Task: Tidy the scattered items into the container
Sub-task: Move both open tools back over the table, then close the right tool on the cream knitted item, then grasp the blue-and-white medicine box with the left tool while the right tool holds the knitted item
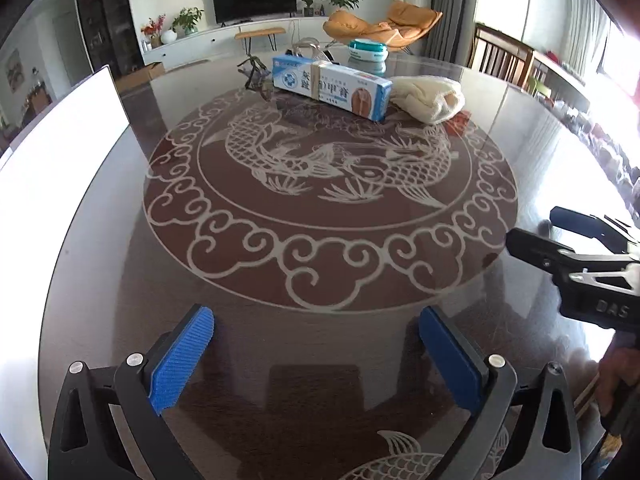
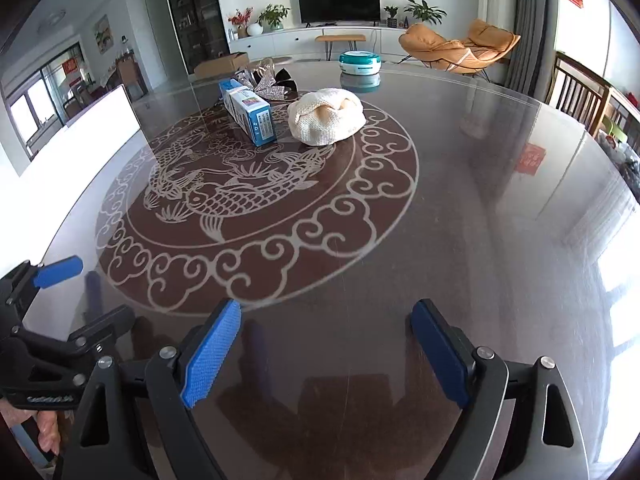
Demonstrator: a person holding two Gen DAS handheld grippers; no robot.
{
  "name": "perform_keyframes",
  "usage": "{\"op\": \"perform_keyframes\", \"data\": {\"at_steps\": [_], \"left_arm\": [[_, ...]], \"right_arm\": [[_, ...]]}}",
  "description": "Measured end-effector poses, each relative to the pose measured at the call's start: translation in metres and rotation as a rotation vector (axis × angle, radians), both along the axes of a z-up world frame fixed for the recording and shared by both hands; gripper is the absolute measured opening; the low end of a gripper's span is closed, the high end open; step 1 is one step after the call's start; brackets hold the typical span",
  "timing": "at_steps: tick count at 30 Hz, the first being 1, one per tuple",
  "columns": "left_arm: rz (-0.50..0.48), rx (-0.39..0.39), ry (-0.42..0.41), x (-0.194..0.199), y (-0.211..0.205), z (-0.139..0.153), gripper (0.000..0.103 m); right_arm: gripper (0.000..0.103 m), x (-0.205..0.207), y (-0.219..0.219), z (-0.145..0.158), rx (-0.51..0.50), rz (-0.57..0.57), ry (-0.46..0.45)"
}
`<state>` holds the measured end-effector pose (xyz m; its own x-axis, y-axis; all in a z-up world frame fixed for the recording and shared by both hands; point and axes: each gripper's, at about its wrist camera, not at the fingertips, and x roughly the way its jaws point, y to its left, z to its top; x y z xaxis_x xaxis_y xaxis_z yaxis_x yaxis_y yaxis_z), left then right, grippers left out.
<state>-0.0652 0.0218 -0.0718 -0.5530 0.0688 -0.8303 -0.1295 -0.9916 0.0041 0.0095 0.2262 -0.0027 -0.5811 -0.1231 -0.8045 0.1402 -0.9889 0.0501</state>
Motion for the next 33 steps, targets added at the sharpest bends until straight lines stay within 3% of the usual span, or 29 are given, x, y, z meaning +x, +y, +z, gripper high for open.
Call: {"op": "perform_keyframes", "data": {"at_steps": [1,3,8,15,20,21,22,23,28,33], "left_arm": [[-0.003,0.002,0.000,0.000,0.000,0.000,0.103],[-0.006,0.004,0.001,0.000,0.000,0.000,0.103],[-0.007,0.006,0.002,-0.003,0.000,-0.001,0.103],[-0.007,0.006,0.002,-0.003,0.000,-0.002,0.103],[-0.006,0.004,0.002,-0.007,0.000,-0.003,0.103],[-0.006,0.004,0.002,-0.007,0.001,-0.003,0.103],[-0.006,0.004,0.002,-0.007,0.001,-0.003,0.103],[-0.006,0.004,0.002,-0.007,0.001,-0.003,0.103],[-0.006,0.005,0.002,-0.007,0.001,-0.003,0.103],[0.014,0.002,-0.016,-0.023,0.010,-0.002,0.103]], "right_arm": [[0.102,-0.009,-0.003,-0.003,0.012,0.007,-0.010],[0.103,-0.029,-0.011,-0.007,0.061,0.028,-0.023],[0.103,-0.080,-0.022,-0.009,0.063,0.122,-0.016],[0.103,-0.143,-0.006,-0.009,0.064,-0.005,-0.017],[0.102,-0.169,-0.017,-0.009,0.069,0.128,-0.026],[0.088,-0.172,-0.019,-0.007,0.069,0.154,-0.021],[0.053,-0.175,-0.021,-0.003,0.066,0.178,-0.007],[0.046,-0.178,-0.022,0.000,0.069,0.185,0.001],[0.046,-0.178,-0.018,-0.002,0.083,0.217,0.012],[0.047,-0.141,0.020,-0.004,0.093,0.163,0.047]]}}
